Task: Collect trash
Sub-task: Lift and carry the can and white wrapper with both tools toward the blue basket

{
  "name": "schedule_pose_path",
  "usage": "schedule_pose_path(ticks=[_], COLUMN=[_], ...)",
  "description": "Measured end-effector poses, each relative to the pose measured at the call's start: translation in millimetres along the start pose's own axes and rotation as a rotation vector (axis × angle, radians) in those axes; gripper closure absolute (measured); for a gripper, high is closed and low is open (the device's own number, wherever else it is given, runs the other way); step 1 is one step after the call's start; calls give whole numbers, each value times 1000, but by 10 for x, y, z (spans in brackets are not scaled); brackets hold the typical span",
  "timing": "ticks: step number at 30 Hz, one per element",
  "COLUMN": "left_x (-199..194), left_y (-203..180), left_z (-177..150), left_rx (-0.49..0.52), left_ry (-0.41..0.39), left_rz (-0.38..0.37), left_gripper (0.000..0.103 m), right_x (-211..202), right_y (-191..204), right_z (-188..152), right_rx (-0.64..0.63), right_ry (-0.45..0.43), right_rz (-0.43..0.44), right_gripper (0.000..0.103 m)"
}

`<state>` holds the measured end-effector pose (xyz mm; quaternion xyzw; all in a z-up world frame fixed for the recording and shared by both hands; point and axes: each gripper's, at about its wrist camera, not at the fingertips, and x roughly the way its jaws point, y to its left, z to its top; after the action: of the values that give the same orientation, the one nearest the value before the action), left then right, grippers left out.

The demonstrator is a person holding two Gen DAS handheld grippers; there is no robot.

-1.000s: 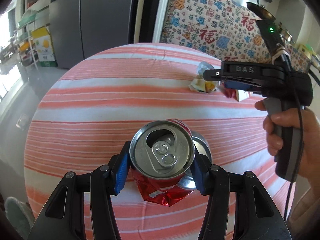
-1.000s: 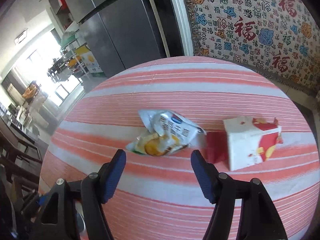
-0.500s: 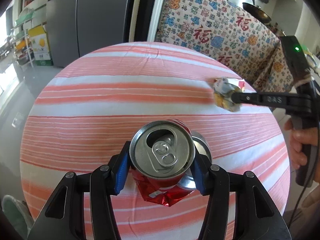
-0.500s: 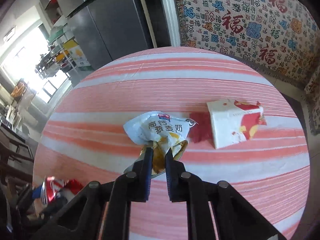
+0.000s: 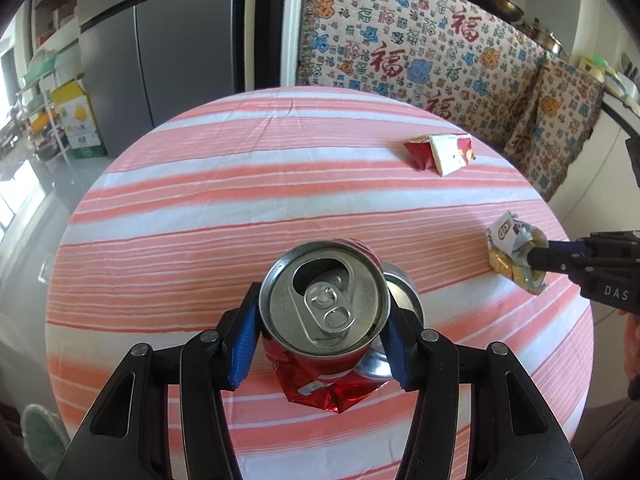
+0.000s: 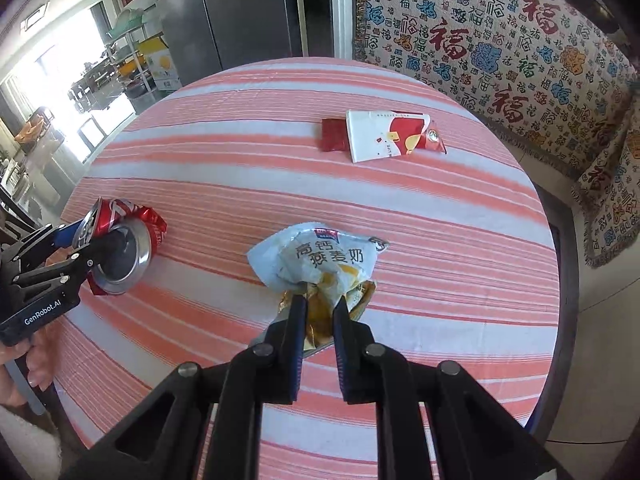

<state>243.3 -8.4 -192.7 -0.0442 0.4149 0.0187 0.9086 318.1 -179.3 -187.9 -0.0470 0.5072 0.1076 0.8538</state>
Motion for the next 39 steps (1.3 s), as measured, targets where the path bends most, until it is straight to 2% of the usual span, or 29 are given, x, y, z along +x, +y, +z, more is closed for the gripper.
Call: schedule_pose_path(ticks=[1,3,4,11,14,19,23,25,26,30,39], left_x=[7,3,0,0,7,11,22,27,25,-1,-93], left_y=[9,25,43,116,103,82,82,76,71,47,-230], left_z=[11,21,24,55,52,46,60,62,58,53,13], left_rx=[0,-5,-10,-32,-29,-18,-14,-8,-6,4,48], left_ry=[0,-1,-2,-1,3,7,9,12,13,10,18], left_rz=[-4,-12,-16,-28,-33,-39,-46,-56,-62,-95,-196], left_gripper=[48,48,48,48,48,48,48,48,48,48,49], right_x=[-2,-45,-77,-257,-161,47,186,228,235,155,-281], right_y=[-8,-28,-62,-312,-284,-176,-158,-164,-175,-184,-337], right_z=[8,2,12,63,55,6,-1,-1,-3,-36,-237], right_rx=[5,24,35,99,96,85,102,100,101,111,133], right_ry=[-2,-5,-15,-41,-14,23,41,31,19,-5,-52], right_rz=[-1,16,22,25,40,0,8,-3,-5,8,62], right_gripper=[84,56,53,52,52,46,45,46,62,75,76])
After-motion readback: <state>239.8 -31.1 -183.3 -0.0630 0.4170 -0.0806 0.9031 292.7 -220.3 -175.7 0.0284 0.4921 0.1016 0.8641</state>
